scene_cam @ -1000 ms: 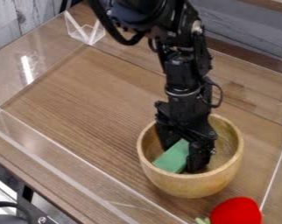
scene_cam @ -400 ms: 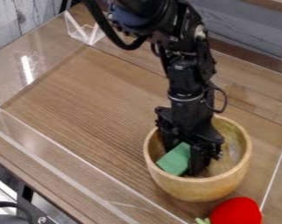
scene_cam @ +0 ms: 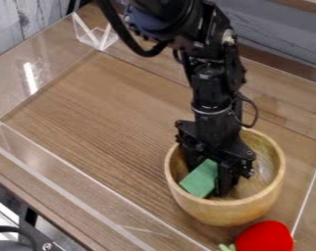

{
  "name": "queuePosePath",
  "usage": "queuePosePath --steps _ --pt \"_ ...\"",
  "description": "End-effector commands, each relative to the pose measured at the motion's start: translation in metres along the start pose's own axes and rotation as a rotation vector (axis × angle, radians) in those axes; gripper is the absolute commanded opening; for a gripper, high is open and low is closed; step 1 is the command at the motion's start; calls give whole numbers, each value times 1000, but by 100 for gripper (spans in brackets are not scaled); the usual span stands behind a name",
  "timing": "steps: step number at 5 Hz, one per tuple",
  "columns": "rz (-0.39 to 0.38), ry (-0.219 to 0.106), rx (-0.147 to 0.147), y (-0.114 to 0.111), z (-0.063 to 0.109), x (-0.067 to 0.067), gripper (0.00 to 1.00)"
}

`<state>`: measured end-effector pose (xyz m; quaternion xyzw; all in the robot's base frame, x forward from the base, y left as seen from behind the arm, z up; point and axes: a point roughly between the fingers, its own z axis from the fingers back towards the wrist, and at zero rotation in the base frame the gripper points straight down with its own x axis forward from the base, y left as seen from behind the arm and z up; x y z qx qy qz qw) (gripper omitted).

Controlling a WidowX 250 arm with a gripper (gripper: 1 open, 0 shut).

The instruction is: Remove the green block from the brown bowl and put it on the table

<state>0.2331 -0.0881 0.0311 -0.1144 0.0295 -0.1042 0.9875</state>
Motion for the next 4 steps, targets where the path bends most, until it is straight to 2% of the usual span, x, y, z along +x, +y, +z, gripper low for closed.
queuePosePath --steps 1,3,4 --pt "-21 -16 2 -10 15 2 0" --pt "-50 -21 16 1 45 -6 0" --pt "-125 -18 26 8 52 -3 0"
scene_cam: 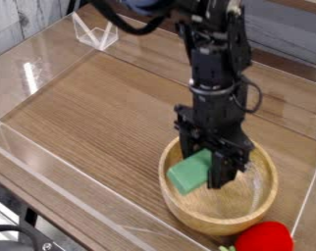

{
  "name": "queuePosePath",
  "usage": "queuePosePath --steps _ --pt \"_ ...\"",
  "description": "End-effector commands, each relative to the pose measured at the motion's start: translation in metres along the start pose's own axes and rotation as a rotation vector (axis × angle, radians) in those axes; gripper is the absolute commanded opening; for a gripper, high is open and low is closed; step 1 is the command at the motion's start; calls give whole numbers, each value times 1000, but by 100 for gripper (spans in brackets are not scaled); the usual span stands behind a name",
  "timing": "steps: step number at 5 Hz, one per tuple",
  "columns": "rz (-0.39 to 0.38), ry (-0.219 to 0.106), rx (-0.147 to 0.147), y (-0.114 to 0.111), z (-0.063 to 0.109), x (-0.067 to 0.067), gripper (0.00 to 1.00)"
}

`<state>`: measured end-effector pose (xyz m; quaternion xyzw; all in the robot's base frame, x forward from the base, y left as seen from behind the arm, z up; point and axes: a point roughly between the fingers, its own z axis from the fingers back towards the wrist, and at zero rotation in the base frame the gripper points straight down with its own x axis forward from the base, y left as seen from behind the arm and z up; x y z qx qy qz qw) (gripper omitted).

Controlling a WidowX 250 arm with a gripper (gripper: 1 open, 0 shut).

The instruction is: Remove the green block from the brown bowl and put it on the table

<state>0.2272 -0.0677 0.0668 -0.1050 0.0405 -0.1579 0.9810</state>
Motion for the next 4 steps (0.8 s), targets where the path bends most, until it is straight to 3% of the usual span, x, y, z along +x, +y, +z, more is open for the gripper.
queuePosePath --steps 1,3,4 --pt "-87 -53 24 10 20 11 0" --pt "-110 -97 67 15 41 20 0" --pt "-32 -134 87 28 56 25 0"
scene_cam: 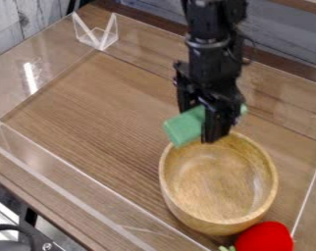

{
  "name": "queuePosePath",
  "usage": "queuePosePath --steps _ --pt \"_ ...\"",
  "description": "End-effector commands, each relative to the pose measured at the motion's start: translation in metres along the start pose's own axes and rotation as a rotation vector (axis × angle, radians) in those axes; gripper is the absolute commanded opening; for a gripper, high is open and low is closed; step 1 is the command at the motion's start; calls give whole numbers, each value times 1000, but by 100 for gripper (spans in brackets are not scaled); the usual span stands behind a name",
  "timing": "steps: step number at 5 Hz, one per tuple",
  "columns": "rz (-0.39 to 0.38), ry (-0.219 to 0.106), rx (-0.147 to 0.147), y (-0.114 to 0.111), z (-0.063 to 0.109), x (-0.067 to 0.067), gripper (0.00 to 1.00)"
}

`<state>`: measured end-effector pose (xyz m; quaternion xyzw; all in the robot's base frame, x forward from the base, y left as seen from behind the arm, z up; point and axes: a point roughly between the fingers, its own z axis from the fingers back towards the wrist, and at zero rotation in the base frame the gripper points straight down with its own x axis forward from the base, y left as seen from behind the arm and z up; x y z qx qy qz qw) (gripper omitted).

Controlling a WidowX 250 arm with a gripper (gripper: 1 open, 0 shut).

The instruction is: Remove the green block from the brown bowl and put it on the table

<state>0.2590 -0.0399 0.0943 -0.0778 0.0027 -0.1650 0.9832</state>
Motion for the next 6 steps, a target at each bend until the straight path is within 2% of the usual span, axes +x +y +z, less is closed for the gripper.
queuePosePath --steps 1,2,4,6 --pt "57 -110 46 14 28 20 0" --pt "60 -132 58 25 15 42 0" --pt "70 -144 86 50 -8 72 0" --pt "140 -153 106 67 -15 72 0"
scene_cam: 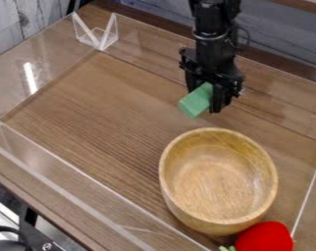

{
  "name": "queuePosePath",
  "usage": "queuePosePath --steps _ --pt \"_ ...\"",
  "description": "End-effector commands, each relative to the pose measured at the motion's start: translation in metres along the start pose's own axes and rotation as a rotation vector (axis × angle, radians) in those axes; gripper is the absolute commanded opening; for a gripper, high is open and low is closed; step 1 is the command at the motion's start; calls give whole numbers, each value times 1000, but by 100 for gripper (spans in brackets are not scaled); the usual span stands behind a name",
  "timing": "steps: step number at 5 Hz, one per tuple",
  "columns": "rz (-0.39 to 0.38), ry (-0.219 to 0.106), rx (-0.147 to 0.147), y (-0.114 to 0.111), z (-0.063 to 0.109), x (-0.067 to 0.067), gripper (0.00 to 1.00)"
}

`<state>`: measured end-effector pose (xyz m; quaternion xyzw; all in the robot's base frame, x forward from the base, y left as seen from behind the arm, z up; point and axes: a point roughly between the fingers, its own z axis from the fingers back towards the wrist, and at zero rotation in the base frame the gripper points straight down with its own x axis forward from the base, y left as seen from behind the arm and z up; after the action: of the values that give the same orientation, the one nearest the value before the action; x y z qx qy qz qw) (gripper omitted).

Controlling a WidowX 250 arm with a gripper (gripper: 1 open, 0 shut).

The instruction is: Remove the green block from the brown bowl and put it on the table

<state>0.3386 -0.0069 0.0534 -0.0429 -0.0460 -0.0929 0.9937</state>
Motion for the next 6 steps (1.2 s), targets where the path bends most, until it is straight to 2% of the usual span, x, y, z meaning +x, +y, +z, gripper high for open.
queuePosePath --steps 1,2,3,4,5,6 --pt "-12 -57 12 9 9 18 0" --pt "-27 -56 7 12 3 26 0" --pt "61 -73 -10 12 15 22 100" --pt "144 -107 -9 13 25 19 100" --pt "216 -123 0 12 26 19 100" --pt "182 -117 -8 12 28 14 100"
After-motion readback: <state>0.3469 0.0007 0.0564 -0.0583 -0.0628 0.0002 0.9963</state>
